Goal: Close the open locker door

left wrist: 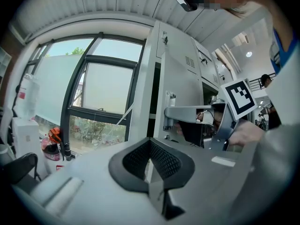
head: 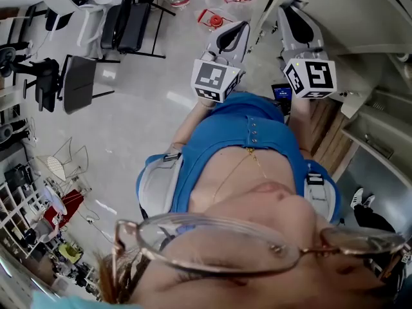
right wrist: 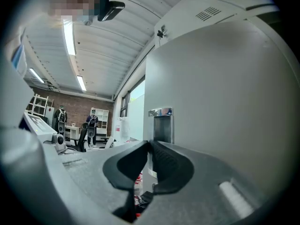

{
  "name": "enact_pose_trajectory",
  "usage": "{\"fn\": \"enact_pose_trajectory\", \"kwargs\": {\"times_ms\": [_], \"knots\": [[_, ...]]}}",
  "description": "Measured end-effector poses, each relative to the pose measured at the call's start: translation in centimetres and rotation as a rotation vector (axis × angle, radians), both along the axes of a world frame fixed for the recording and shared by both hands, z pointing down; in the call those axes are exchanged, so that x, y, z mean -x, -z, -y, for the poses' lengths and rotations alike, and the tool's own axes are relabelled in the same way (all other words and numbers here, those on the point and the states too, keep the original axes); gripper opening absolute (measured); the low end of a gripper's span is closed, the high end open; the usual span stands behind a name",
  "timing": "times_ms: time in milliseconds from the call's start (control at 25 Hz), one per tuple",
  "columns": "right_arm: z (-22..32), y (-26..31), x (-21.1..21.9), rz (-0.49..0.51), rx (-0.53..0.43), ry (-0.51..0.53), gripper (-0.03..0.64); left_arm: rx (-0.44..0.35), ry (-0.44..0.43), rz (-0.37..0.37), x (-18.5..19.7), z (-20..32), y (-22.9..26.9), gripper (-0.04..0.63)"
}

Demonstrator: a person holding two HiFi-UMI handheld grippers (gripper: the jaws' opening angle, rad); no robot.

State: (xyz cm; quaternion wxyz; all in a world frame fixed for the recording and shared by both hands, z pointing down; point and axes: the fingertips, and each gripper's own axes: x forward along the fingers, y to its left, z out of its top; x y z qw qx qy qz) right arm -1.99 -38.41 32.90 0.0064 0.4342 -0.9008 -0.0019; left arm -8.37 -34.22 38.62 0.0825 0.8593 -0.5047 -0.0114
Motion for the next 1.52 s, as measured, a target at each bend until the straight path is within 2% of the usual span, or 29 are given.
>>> {"fn": "enact_pose_trajectory", "kwargs": {"times_ms": [280,560,1120,1520], "knots": [[2.1,-0.1,0.0,-0.027,-0.018,-0.107,0.035,-0.01,-0.052,0.013,0.3,1.5,0.1,-0.002],[3.9,-0.2,-0.1,-0.066,-0.092,-0.222,0.043,0.0,-0.091,0.011,0.9,2.6,-0.5,-0.001],[5.5,-0.1,-0.3,-0.076,-0.12,-0.342,0.048,0.012,-0.17,0.01,2.0,3.4,-1.3,0.0],[5.8,-0.3,-0.5,-0.125,-0.169,-0.44,0.057,0.017,-0.196,0.003,2.0,4.0,-1.9,0.0]]}}
